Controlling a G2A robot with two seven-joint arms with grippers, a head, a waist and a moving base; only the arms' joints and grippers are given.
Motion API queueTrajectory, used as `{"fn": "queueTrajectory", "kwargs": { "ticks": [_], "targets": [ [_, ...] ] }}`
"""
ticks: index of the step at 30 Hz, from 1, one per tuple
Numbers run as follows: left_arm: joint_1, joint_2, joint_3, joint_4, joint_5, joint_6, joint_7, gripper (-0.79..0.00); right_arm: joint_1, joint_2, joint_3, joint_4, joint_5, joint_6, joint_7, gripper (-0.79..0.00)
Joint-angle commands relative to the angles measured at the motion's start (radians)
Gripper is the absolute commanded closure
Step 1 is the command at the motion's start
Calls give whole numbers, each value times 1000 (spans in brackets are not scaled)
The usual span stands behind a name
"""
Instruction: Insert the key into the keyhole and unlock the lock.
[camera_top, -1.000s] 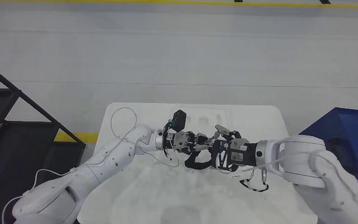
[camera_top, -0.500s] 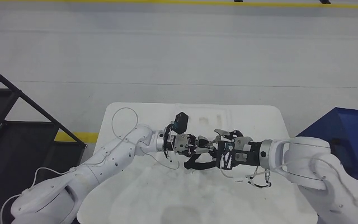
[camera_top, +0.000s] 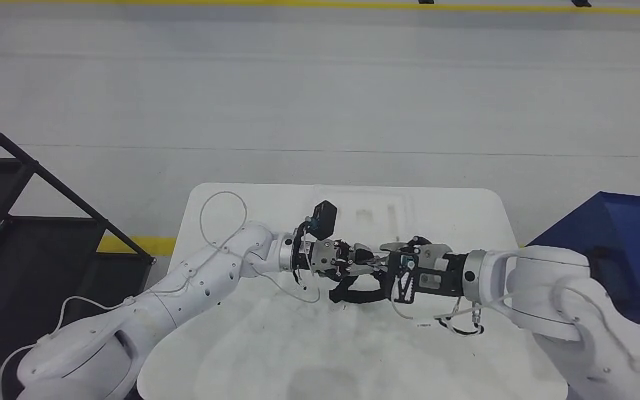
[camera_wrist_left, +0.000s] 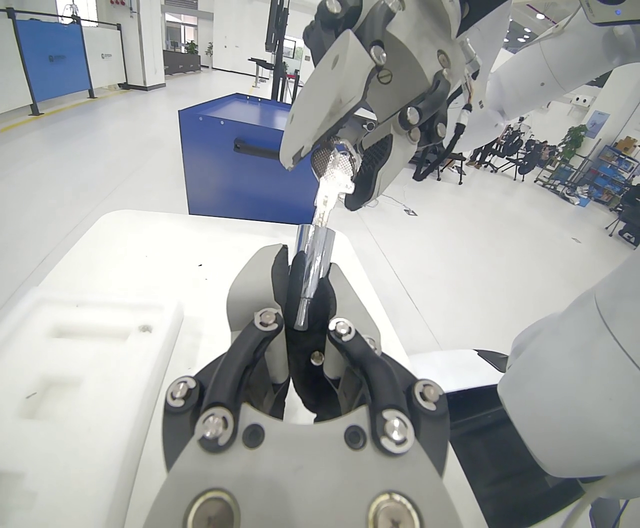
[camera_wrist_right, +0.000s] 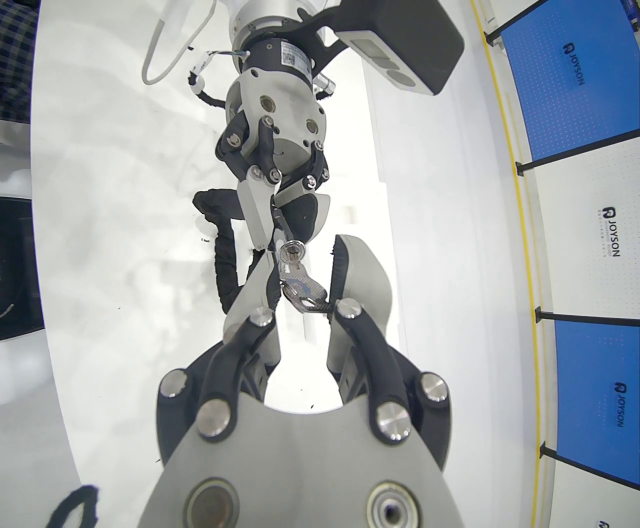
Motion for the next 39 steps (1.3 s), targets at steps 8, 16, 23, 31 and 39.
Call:
{"fn": "queueTrajectory", "kwargs": {
  "ticks": [8, 16, 23, 31, 39],
  "targets": [
    [-5, -1, 14, -4, 2, 0, 4, 0, -11, 4, 19, 14, 140, 80, 36, 0],
    [-8, -3, 19, -3, 14, 0, 16, 0, 3, 3, 10, 41, 310, 188, 107, 0],
    [-9, -4, 16, 0, 32, 0, 24, 0, 15, -1, -2, 75, 459, 323, 166, 0],
    [-1, -6, -5, -10, 72, 0, 54, 0, 26, -4, -6, 95, 558, 451, 208, 0],
    [16, -6, -34, -20, 112, 0, 68, 0, 3, -5, 13, 94, 613, 527, 175, 0]
  ]
}}
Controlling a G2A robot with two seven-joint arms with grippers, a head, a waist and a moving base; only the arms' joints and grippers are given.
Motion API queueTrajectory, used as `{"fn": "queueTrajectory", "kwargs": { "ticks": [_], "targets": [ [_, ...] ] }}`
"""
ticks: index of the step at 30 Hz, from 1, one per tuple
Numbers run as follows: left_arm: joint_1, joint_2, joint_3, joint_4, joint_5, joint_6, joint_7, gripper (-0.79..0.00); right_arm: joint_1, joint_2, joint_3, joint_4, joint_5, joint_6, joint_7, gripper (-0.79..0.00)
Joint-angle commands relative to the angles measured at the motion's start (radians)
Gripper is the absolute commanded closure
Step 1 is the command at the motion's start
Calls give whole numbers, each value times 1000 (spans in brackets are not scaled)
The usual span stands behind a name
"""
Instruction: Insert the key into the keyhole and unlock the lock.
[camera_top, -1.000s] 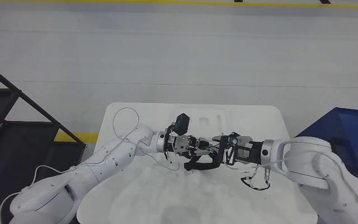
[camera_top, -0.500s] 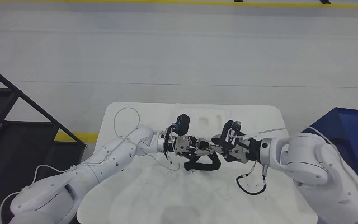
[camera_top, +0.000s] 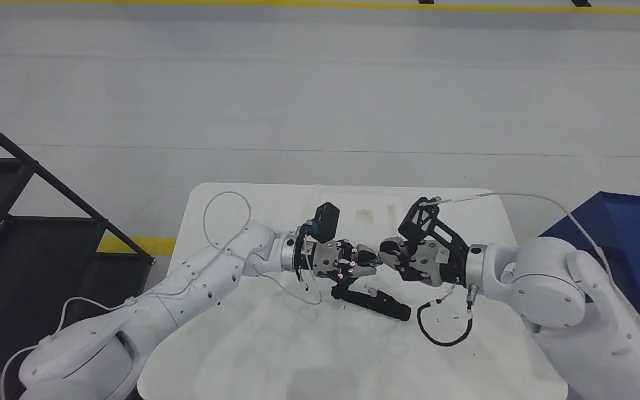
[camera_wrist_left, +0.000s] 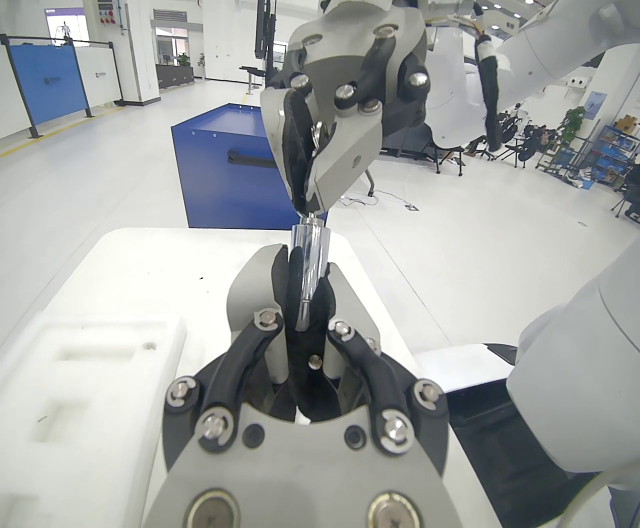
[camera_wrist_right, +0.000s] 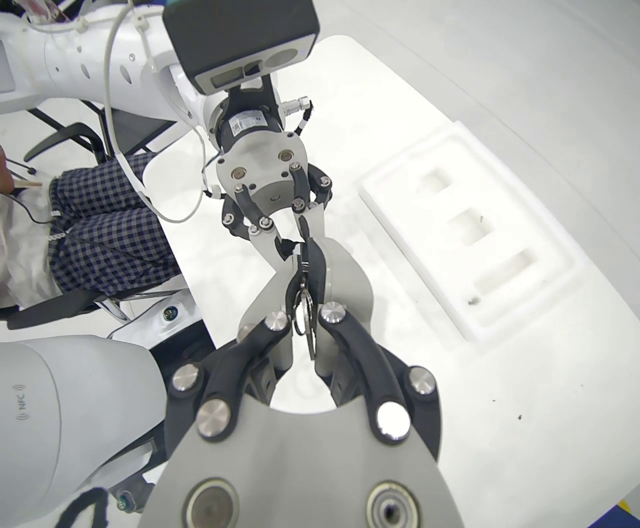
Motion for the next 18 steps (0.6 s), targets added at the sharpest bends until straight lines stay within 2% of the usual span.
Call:
{"fn": "queueTrajectory", "kwargs": {
  "ticks": [1, 3, 4, 5, 10, 18],
  "targets": [
    [4, 0, -5, -1, 4, 0, 0, 0, -4, 0, 3, -1, 3, -1, -1, 0],
    [8, -1, -9, -1, 7, 0, 0, 0, -7, 1, 6, -2, 5, -1, -5, 0],
    [10, -1, -12, 0, 8, 0, 0, 0, -8, 1, 7, -2, 4, -4, -6, -283],
    [12, -1, -14, 2, 10, 0, -1, 0, -8, 1, 7, -2, 3, -6, -7, -785],
    [19, 4, -22, 17, 11, 0, -18, 0, -11, 2, 21, -1, 4, -27, -14, -785],
    [37, 27, -30, 41, 40, 0, -112, 0, -58, 13, 90, 32, -7, -93, -60, -785]
  ]
}}
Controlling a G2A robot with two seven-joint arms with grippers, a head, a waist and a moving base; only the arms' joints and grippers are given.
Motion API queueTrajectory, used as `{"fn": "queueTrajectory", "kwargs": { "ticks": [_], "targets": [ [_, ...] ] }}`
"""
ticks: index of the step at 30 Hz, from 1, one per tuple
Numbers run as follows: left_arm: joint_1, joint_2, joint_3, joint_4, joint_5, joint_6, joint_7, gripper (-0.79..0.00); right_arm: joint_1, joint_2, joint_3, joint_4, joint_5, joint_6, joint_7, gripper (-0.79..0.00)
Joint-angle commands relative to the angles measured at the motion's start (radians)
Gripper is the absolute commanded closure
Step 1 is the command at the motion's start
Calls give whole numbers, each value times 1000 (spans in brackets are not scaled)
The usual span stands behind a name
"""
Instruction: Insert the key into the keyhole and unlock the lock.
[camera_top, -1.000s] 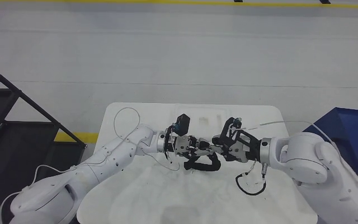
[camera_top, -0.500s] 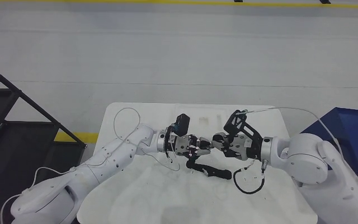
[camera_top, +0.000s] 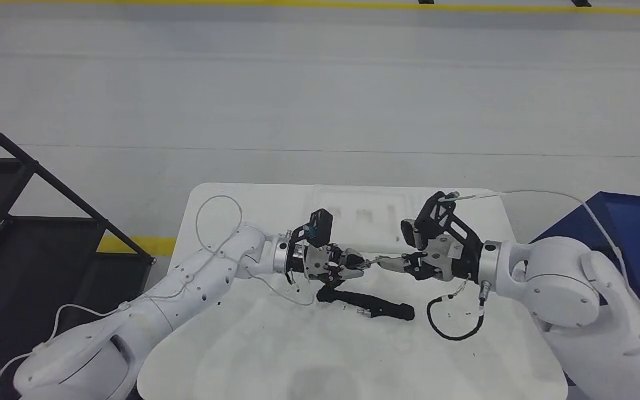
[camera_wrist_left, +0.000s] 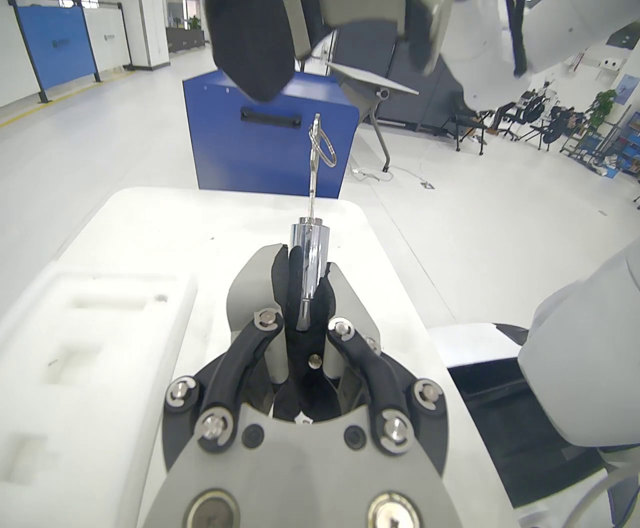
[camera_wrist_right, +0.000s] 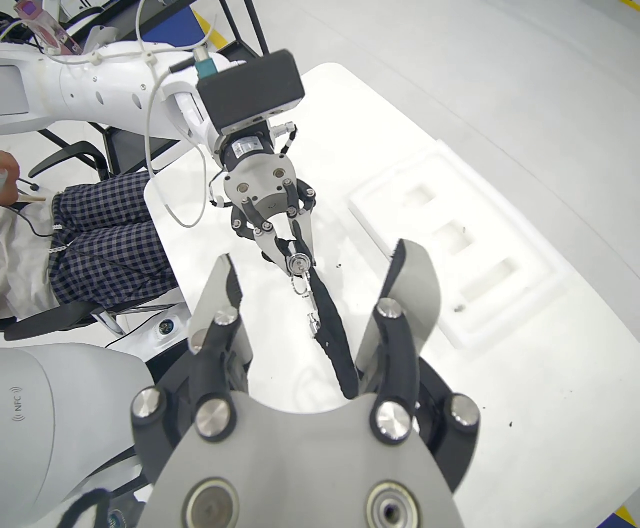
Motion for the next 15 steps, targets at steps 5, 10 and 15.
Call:
{"fn": "queueTrajectory", "kwargs": {
  "ticks": [5, 10, 15],
  "targets": [
    [29, 12, 0, 9, 28, 0, -81, 0, -45, 7, 45, 29, -10, -42, -30, -785],
    [58, 6, 31, -7, 54, 0, -144, 0, -69, 11, 76, 36, -25, -56, -63, -785],
    [73, -15, 66, 1, 92, 1, -221, -74, -100, 13, 100, 31, -40, -51, -92, -785]
  ]
}}
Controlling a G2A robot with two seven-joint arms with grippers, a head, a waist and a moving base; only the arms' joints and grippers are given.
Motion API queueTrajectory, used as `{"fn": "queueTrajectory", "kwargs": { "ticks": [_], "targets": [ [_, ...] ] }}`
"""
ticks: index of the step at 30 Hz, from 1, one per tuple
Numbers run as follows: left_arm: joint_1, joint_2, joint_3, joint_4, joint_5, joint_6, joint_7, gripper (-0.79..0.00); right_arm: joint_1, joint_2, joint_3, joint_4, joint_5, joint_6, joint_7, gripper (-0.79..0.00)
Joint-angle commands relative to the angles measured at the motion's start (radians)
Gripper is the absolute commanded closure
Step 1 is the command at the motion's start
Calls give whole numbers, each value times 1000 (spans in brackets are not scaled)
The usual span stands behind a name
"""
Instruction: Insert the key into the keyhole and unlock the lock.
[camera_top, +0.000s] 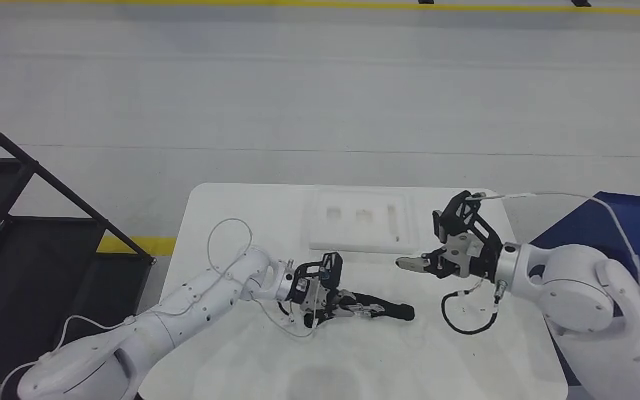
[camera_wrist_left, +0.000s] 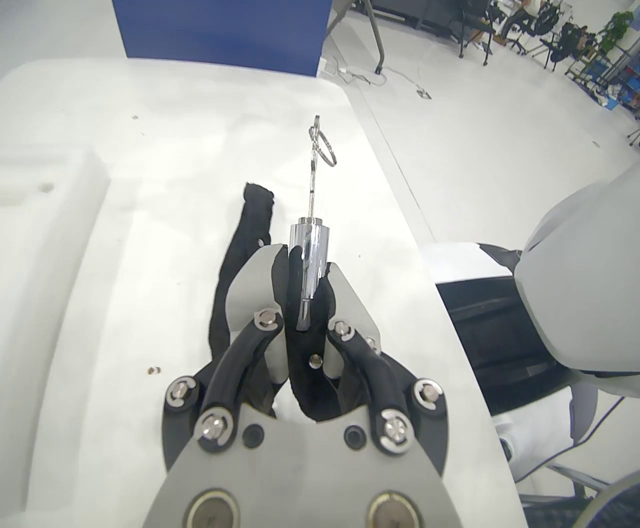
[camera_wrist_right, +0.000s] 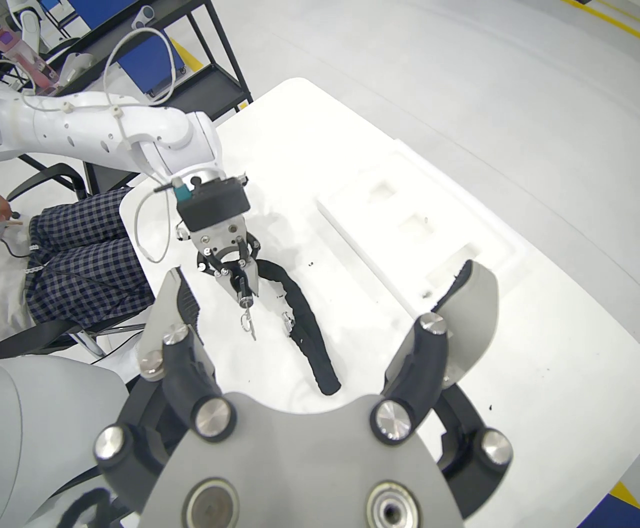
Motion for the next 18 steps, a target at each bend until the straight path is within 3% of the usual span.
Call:
{"fn": "queueTrajectory", "kwargs": {
  "ticks": [1, 2, 3, 11, 15, 18],
  "targets": [
    [3, -11, 12, 9, 13, 3, -32, -228, -8, 1, 7, -1, -2, -3, -4, -785],
    [4, -17, 19, 15, 15, 0, -45, -391, -11, 1, 9, 0, -4, -5, -6, -785],
    [4, -23, 29, 18, 17, 0, -57, -785, -14, 1, 11, 0, -4, -8, -9, -785],
    [-22, -54, 58, 64, -41, 0, -20, -785, -29, 0, 14, 32, -32, -40, -70, -785],
    [-56, -44, 47, 60, -77, 0, 42, -785, -21, -3, 2, 55, -51, -100, -114, -785],
    [-103, -23, 36, 50, -96, 0, 64, -785, 3, -7, -19, 95, -51, -202, -169, -785]
  ]
}}
